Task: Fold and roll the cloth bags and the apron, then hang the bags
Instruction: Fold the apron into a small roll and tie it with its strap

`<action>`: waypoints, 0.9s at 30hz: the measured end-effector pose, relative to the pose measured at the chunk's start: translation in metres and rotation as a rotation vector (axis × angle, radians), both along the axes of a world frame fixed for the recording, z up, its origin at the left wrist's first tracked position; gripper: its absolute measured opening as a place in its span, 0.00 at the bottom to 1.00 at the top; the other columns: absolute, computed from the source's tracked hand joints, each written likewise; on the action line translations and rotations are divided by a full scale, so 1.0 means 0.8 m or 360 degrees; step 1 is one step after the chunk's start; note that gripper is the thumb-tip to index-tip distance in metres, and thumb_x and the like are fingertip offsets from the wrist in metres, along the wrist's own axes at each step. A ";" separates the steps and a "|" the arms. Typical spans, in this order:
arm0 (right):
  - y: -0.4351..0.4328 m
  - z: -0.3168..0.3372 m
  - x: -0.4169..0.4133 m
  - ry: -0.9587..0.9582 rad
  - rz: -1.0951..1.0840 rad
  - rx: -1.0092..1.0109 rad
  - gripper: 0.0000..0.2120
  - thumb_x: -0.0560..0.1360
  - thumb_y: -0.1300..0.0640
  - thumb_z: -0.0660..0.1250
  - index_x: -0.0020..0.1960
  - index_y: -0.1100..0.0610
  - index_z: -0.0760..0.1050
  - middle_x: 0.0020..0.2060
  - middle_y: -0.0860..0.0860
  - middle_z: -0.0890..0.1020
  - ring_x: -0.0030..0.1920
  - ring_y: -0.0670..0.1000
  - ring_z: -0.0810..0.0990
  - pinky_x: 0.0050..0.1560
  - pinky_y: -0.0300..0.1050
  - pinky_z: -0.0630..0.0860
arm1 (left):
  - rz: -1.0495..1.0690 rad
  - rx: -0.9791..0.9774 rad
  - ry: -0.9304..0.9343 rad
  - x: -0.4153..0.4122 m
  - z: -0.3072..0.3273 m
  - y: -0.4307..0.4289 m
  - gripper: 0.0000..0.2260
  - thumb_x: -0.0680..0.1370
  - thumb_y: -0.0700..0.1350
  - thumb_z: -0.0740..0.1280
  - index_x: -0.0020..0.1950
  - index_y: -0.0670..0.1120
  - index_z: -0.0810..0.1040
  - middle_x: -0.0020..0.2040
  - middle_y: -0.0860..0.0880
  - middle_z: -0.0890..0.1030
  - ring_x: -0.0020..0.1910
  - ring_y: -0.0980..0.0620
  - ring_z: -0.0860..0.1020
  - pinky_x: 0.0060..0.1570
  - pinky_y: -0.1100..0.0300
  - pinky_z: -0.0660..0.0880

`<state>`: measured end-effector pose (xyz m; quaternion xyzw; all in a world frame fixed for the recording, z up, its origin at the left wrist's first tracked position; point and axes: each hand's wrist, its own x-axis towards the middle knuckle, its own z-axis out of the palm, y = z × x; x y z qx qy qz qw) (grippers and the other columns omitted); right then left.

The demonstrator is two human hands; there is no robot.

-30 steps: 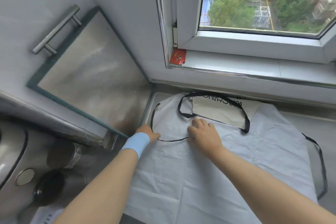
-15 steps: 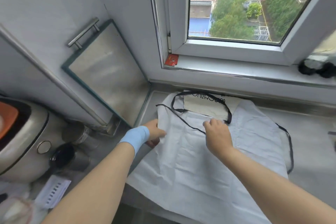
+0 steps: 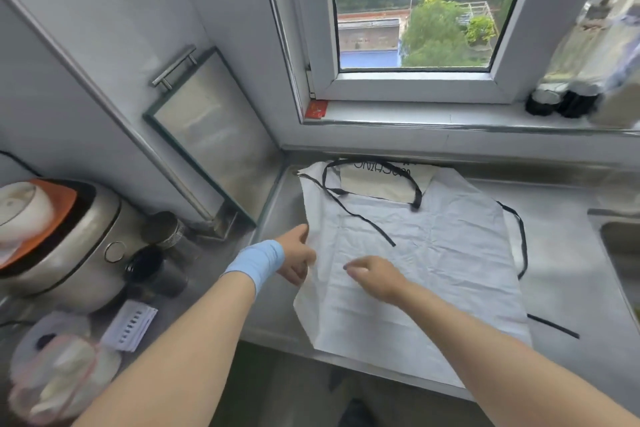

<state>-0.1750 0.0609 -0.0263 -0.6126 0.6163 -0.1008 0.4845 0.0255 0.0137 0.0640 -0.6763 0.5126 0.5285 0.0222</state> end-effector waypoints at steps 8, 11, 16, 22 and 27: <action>-0.009 0.071 -0.079 -0.0181 -0.0653 0.0099 0.16 0.70 0.42 0.70 0.46 0.55 0.81 0.38 0.54 0.85 0.33 0.53 0.84 0.29 0.40 0.68 | -0.0745 0.0003 0.0069 -0.133 -0.021 0.042 0.30 0.76 0.43 0.65 0.76 0.55 0.61 0.44 0.49 0.78 0.32 0.54 0.79 0.41 0.59 0.78; 0.019 0.044 -0.109 0.0244 -0.0627 0.0063 0.08 0.68 0.59 0.62 0.34 0.57 0.78 0.29 0.55 0.84 0.29 0.52 0.83 0.27 0.40 0.70 | -0.0835 0.0259 0.0142 -0.161 -0.038 0.057 0.24 0.77 0.54 0.65 0.73 0.57 0.66 0.43 0.52 0.80 0.37 0.51 0.80 0.45 0.59 0.74; 0.053 -0.008 -0.141 0.0973 -0.0531 -0.0024 0.07 0.69 0.59 0.61 0.44 0.53 0.76 0.48 0.52 0.81 0.49 0.56 0.79 0.43 0.43 0.72 | -0.0820 -0.0366 -0.0195 -0.164 -0.080 0.048 0.17 0.75 0.51 0.64 0.64 0.56 0.77 0.59 0.52 0.79 0.59 0.50 0.77 0.57 0.59 0.74; 0.067 -0.054 -0.166 0.0916 -0.0157 0.0047 0.31 0.71 0.56 0.64 0.73 0.48 0.60 0.74 0.53 0.58 0.75 0.55 0.57 0.67 0.56 0.64 | -0.1242 -0.0396 -0.0526 -0.159 -0.134 0.048 0.27 0.75 0.49 0.64 0.74 0.57 0.64 0.78 0.50 0.56 0.76 0.45 0.53 0.72 0.45 0.60; 0.031 -0.039 -0.161 0.1065 -0.0358 -0.0061 0.28 0.70 0.55 0.63 0.69 0.52 0.65 0.64 0.54 0.71 0.66 0.57 0.70 0.63 0.52 0.67 | -0.1042 -0.0526 -0.0371 -0.147 -0.128 0.034 0.20 0.75 0.44 0.61 0.65 0.57 0.75 0.68 0.52 0.71 0.69 0.48 0.68 0.67 0.50 0.68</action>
